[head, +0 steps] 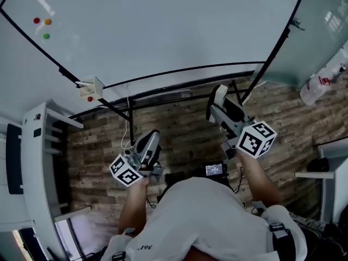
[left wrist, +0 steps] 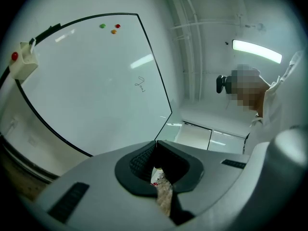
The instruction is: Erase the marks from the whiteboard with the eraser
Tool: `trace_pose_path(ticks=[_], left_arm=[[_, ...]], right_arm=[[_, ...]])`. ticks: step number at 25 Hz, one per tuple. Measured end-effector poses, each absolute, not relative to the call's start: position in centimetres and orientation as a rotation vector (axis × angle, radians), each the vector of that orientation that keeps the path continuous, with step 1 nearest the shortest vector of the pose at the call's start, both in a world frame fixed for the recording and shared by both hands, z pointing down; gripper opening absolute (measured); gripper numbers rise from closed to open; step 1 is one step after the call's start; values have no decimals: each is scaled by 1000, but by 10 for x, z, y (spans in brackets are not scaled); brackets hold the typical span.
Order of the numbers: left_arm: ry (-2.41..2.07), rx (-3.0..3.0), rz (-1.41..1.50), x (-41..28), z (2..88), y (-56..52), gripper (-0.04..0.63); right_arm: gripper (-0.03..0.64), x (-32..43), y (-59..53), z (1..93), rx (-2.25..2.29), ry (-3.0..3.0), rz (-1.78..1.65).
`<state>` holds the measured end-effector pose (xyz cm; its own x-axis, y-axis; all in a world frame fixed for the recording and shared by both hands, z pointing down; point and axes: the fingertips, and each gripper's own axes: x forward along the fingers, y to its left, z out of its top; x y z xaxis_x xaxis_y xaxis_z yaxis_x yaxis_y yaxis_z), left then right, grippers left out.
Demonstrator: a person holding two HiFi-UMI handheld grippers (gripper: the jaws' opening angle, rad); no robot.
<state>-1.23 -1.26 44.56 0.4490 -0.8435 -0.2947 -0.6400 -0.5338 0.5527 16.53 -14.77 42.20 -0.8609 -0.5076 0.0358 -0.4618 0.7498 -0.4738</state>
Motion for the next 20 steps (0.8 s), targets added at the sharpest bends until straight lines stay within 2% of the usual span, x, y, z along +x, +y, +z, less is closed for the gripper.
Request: trace_pose_path(ticks=[9,20], left_arm=[[-1467,2242,-770,-50,446,-23,8],[-1343,2339,-762,-127,427,-76,8]], right_arm=[[255,156,-196,424,-860,2908,-655],[256,101,-243,398,-1078,2838,-537]])
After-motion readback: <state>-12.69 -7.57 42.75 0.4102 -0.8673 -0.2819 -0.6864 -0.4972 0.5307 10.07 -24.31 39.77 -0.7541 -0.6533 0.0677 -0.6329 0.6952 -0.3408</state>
